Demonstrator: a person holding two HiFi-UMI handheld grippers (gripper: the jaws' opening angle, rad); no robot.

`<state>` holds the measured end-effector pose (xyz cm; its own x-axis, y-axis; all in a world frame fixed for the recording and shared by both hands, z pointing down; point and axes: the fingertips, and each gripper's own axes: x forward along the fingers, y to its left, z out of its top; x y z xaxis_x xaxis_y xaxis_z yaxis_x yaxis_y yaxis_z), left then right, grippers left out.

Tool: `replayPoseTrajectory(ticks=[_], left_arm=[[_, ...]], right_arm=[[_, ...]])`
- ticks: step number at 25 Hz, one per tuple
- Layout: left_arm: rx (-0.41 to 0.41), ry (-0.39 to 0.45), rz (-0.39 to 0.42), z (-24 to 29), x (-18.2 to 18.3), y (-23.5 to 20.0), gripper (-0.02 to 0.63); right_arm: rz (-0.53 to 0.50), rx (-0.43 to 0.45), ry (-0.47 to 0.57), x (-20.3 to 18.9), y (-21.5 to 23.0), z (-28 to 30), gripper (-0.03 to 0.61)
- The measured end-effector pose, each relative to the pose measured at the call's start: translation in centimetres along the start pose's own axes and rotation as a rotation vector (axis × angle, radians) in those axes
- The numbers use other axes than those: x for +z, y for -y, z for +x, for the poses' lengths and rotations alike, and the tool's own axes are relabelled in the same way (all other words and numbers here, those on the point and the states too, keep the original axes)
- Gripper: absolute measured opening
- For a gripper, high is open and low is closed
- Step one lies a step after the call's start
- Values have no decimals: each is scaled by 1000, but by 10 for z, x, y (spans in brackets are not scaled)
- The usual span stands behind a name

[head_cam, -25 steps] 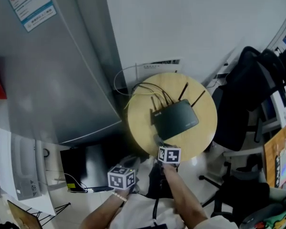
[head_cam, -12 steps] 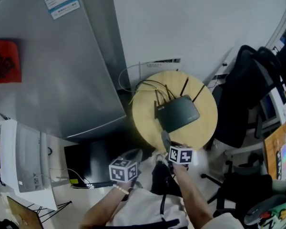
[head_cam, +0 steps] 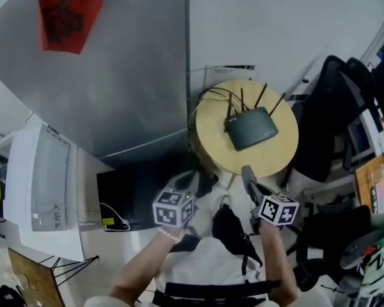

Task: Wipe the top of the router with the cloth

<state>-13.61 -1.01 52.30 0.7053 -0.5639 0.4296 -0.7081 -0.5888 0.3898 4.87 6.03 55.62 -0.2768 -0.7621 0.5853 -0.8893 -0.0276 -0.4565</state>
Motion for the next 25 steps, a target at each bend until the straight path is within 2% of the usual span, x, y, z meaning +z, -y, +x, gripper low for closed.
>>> replayPoseTrajectory(ticks=[5,8,12,18,21,25], left_arm=[[-115,23,53,-15,2,48,-2],[-156,34,68,-12,6,77,-2],[-201,7,62,-2,1,115,-2],[-225,-34,67,8,-11,151,-2],[-229,-53,67,10,-19,157,-3],[-227,-62,52,10,-24,157,-2]], right_arm=[[-47,-29,80,4,-12,-52,34],[-28,-28,130,6,-8,-75,33],[-15,-28,183,11,1,-97,34],[-41,-57,198,12,17,-117,31],[-56,-83,212,16,26,-126,32],[-37,-72,216,15,29,-129,32]])
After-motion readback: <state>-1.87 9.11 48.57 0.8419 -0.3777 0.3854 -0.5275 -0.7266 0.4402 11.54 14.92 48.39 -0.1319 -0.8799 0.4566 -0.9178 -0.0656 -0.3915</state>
